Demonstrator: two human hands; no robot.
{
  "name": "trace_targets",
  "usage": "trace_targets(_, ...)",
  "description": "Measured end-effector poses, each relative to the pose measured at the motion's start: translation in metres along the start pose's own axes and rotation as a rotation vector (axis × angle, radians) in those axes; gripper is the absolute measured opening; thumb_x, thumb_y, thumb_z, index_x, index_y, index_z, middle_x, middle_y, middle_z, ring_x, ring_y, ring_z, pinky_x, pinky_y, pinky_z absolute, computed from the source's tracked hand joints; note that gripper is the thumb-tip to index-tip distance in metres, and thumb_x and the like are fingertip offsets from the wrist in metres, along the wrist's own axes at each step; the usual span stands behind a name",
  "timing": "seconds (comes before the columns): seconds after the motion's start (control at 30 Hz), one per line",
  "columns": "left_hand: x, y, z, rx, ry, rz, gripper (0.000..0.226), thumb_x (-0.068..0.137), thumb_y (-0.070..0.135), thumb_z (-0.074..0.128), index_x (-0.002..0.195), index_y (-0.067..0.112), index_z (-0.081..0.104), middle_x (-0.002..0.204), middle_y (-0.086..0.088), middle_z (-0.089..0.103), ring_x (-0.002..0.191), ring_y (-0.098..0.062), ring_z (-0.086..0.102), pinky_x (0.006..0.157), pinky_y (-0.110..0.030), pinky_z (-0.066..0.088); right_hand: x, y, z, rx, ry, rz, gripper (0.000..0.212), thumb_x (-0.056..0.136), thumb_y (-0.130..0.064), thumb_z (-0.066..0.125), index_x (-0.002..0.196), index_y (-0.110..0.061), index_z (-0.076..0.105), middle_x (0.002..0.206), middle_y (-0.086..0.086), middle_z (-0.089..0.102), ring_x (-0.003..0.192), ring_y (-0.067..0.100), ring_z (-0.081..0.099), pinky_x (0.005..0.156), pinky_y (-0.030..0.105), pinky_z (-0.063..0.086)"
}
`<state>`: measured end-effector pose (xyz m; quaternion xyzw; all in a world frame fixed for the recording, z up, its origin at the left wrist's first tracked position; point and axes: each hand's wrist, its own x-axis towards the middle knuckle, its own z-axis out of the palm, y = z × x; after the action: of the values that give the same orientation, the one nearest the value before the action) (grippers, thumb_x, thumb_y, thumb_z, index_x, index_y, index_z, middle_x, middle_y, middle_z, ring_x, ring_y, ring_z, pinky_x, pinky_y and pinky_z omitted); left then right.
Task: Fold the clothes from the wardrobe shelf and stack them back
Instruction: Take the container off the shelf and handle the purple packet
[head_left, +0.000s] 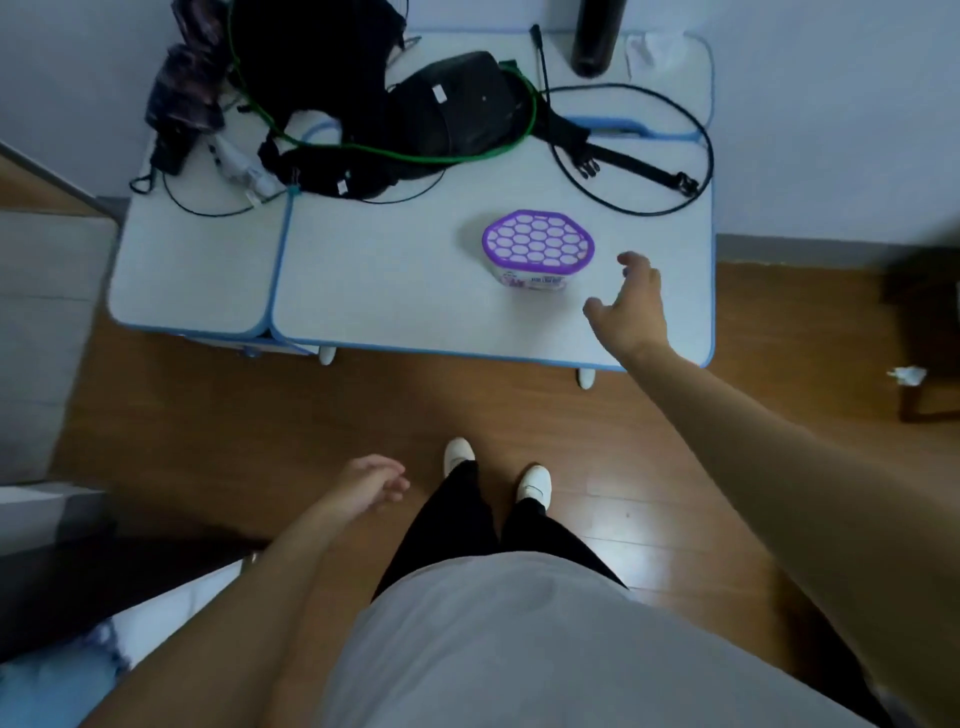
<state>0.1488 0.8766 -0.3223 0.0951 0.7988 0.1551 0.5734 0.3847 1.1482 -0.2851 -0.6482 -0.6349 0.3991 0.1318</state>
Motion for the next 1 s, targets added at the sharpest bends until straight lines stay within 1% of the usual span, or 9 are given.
trace_targets(0.1,0.012,0.045,-0.004,0.014,-0.015,0.087,0.016,0.100,0.008,0.051,0.106,0.010,0.065,0.094,-0.007,0.073,0.075,-0.016,0.064,0.065,-0.026,0.045,0.051,-0.023,0.001,-0.207,-0.106,-0.051,0.091,0.084,-0.017,0.074,0.155,-0.014,0.017,0.156,0.013,0.027,0.135,0.034,0.042,0.104,0.049,0.045)
trace_targets(0.17,0.025,0.081,-0.007,0.022,-0.039,0.165,0.017,0.099,0.007,0.051,0.110,0.011,0.063,0.100,-0.008,0.073,0.079,-0.016,0.064,0.068,-0.026,0.046,0.074,-0.034,0.005,-0.308,-0.235,-0.099,0.096,0.081,-0.017,0.077,0.155,-0.013,0.016,0.152,0.017,0.032,0.135,0.036,0.042,0.105,0.050,0.044)
trace_targets(0.23,0.040,0.119,-0.011,0.014,-0.060,0.245,0.018,0.098,0.007,0.052,0.113,0.012,0.061,0.102,-0.007,0.072,0.079,-0.016,0.064,0.071,-0.026,0.046,0.085,-0.042,0.012,-0.382,-0.335,-0.145,0.093,0.078,-0.017,0.079,0.152,-0.013,0.023,0.145,0.017,0.040,0.129,0.034,0.048,0.101,0.049,0.048)
trace_targets(0.33,0.064,0.174,-0.018,-0.046,-0.094,0.339,0.017,0.099,0.016,0.054,0.115,0.015,0.059,0.105,-0.003,0.071,0.083,-0.016,0.066,0.077,-0.031,0.051,0.089,-0.047,0.023,-0.457,-0.318,-0.125,0.091,0.076,-0.022,0.081,0.148,-0.018,0.026,0.137,0.014,0.044,0.118,0.034,0.055,0.090,0.044,0.051)
trace_targets(0.5,0.098,0.239,-0.021,-0.206,-0.234,0.367,0.032,0.102,0.037,0.051,0.127,0.018,0.055,0.124,0.000,0.063,0.109,-0.018,0.062,0.084,-0.040,0.054,0.076,-0.049,0.053,-0.496,-0.292,-0.047,0.094,0.070,-0.033,0.085,0.141,-0.023,0.024,0.130,0.008,0.048,0.103,0.033,0.060,0.073,0.038,0.043)
trace_targets(0.67,0.124,0.255,-0.014,-0.175,-0.326,0.356,0.029,0.100,0.041,0.053,0.122,0.023,0.056,0.121,0.003,0.066,0.114,-0.016,0.062,0.086,-0.041,0.054,0.063,-0.052,0.085,-0.481,-0.141,-0.041,0.083,0.064,-0.034,0.081,0.131,-0.021,0.034,0.124,0.002,0.054,0.094,0.030,0.064,0.069,0.033,0.040)
trace_targets(0.8,0.135,0.246,-0.024,-0.213,-0.354,0.359,0.028,0.097,0.044,0.058,0.119,0.027,0.058,0.119,0.008,0.067,0.115,-0.015,0.061,0.086,-0.040,0.053,0.062,-0.060,0.090,-0.418,-0.130,0.000,0.084,0.060,-0.039,0.080,0.130,-0.021,0.039,0.123,-0.001,0.059,0.097,0.027,0.063,0.073,0.031,0.040)
trace_targets(0.9,0.134,0.239,-0.037,-0.252,-0.401,0.347,0.043,0.091,0.050,0.064,0.125,0.026,0.055,0.126,0.007,0.063,0.121,-0.018,0.056,0.093,-0.045,0.050,0.061,-0.074,0.085,-0.389,-0.179,-0.042,0.088,0.061,-0.044,0.083,0.133,-0.021,0.038,0.125,-0.003,0.059,0.100,0.021,0.062,0.073,0.030,0.047)
trace_targets(1.0,0.123,0.235,-0.052,-0.338,-0.463,0.326,0.063,0.082,0.057,0.068,0.133,0.026,0.050,0.137,0.004,0.057,0.124,-0.024,0.055,0.098,-0.050,0.050,0.060,-0.094,0.076,-0.330,-0.226,-0.104,0.091,0.061,-0.049,0.086,0.134,-0.022,0.038,0.124,-0.006,0.059,0.093,0.012,0.055,0.061,0.017,0.037)
